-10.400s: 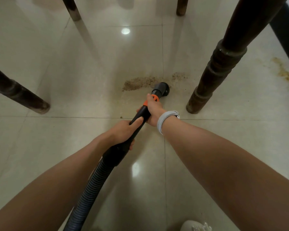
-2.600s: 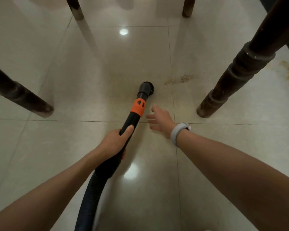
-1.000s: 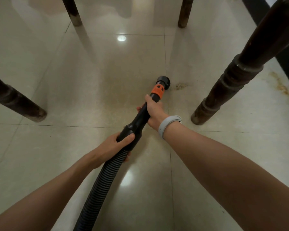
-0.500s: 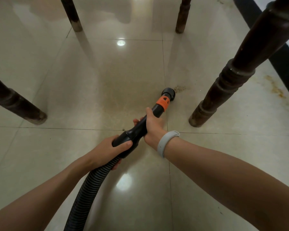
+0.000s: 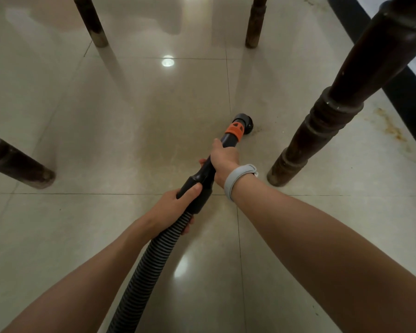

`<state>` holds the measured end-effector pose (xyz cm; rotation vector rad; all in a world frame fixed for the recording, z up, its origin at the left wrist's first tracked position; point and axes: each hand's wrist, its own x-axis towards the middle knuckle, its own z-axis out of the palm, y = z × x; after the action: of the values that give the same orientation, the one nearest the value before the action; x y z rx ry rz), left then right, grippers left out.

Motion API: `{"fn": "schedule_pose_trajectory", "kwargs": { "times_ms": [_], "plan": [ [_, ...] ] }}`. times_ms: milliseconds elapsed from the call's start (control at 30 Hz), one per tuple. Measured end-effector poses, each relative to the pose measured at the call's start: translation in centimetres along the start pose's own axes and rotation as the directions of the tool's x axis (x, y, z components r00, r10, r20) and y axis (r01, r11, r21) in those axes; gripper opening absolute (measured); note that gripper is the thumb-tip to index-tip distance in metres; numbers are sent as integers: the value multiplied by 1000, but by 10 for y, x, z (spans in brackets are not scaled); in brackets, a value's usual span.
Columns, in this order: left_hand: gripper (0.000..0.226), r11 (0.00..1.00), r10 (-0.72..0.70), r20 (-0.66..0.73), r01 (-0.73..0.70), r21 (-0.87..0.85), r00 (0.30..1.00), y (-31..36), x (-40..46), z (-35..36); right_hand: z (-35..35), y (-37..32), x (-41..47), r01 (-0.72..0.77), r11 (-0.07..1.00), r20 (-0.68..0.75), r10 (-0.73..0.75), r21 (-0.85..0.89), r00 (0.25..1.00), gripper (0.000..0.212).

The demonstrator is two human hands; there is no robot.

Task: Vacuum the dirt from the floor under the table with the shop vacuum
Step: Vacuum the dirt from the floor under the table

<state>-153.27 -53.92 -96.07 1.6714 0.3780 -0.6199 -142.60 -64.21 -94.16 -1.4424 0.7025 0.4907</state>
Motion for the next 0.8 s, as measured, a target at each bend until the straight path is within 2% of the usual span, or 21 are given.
{"fn": "schedule_pose_trajectory", "kwargs": {
  "times_ms": [300, 433, 633, 800],
  "plan": [
    [52, 993, 16, 90, -26, 112, 996, -12, -20, -14, -12, 27, -18, -101, 988, 57, 95, 115, 994, 27],
    [56, 993, 10, 52, -16, 114, 999, -11, -14, -10, -12, 21, -14, -101, 988, 69, 93, 119, 993, 29],
    [64, 999, -10, -19, 11, 35, 1000, 0, 4, 13, -19, 1, 3, -38, 995, 6, 38, 94, 999, 35],
    [53, 995, 17, -45, -12, 103, 999, 7, 11, 20, -27, -7, 8, -13, 994, -45, 18, 113, 999, 36]
  ]
}}
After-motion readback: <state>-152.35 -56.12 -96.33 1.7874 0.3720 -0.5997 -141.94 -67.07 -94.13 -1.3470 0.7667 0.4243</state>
